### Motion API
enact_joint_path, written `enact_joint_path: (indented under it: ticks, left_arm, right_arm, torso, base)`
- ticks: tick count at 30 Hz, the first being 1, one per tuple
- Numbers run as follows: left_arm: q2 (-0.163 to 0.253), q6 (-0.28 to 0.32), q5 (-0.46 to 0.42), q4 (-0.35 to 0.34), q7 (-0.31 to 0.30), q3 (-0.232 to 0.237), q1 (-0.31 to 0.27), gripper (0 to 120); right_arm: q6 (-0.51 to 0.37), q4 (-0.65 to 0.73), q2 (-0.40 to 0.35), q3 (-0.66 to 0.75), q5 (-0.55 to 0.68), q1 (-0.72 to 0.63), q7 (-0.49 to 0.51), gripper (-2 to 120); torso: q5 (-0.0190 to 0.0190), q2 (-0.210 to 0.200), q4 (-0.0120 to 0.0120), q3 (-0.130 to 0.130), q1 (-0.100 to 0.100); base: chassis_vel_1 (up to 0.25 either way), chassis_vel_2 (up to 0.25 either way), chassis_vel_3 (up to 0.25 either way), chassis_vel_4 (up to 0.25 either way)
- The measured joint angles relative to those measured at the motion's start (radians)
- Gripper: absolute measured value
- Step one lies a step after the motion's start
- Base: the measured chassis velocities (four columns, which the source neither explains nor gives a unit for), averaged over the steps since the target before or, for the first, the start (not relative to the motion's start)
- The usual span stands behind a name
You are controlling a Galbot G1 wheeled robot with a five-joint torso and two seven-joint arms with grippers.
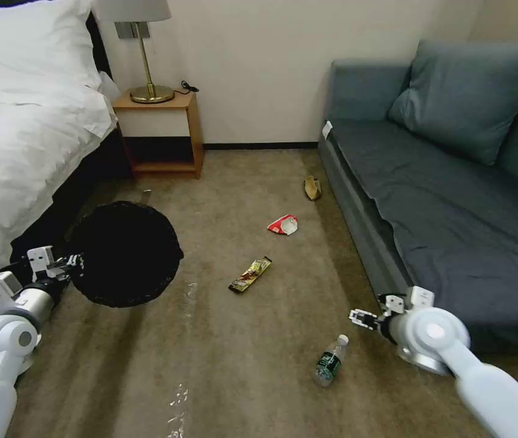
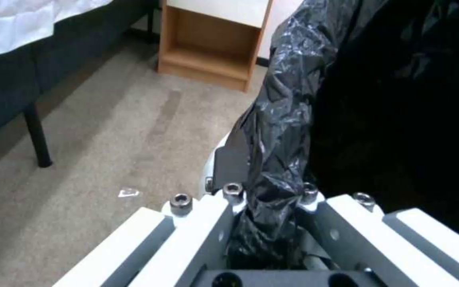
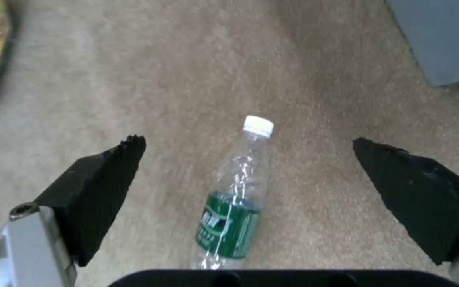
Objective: Pick up the trash bin, then pick up the garbage on the floor and place it into the trash bin.
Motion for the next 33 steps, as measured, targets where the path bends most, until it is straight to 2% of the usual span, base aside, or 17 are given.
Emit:
enact_joint_path:
  ticks: [8,11,14,16,22,33]
  left_arm:
    - [-0.029,-0.001,0.034,0.009,-0.005,0.011,-0.003,2]
    - [-0.037,-0.002,0.043,0.006,-0.009,0.013,0.000,2]
    - [-0.037,-0.002,0.043,0.001,-0.011,0.013,0.002,2]
    - [-0.035,-0.001,0.043,-0.008,-0.015,0.013,0.003,2]
    - [-0.030,0.000,0.043,-0.001,-0.016,0.018,-0.001,2]
    - [-0.033,0.000,0.048,0.011,-0.015,0.039,-0.015,2]
  right_arm:
    - [-0.002,-0.200,0.076,-0.067,-0.045,0.080,0.009,100]
    - [-0.005,-0.288,0.134,-0.066,-0.061,0.097,-0.007,100]
    - [-0.007,-0.312,0.159,-0.059,-0.063,0.104,-0.012,100]
    - [-0.010,-0.351,0.230,-0.043,-0.067,0.118,-0.015,100]
    - [-0.003,-0.378,0.293,-0.023,-0.089,0.121,-0.001,100]
    - [0.004,-0.380,0.277,-0.020,-0.149,0.075,0.003,100]
  torso:
    - [-0.0003,0.000,0.0002,0.000,0.000]
    - [-0.0002,0.000,-0.0003,0.000,0.000]
    - [-0.0002,0.000,-0.0004,0.000,0.000]
    - [0.0001,0.000,0.0002,0.000,0.000]
    - [0.0001,0.000,0.0003,0.000,0.000]
    - [-0.0001,0.000,-0.0003,0.000,0.000]
  base:
    - [0.000,0.000,0.000,0.000]
    - [0.000,0.000,0.000,0.000]
    - [0.000,0.000,0.000,0.000]
    - [0.000,0.000,0.000,0.000]
    - [0.000,0.000,0.000,0.000]
    - [0.000,0.000,0.000,0.000]
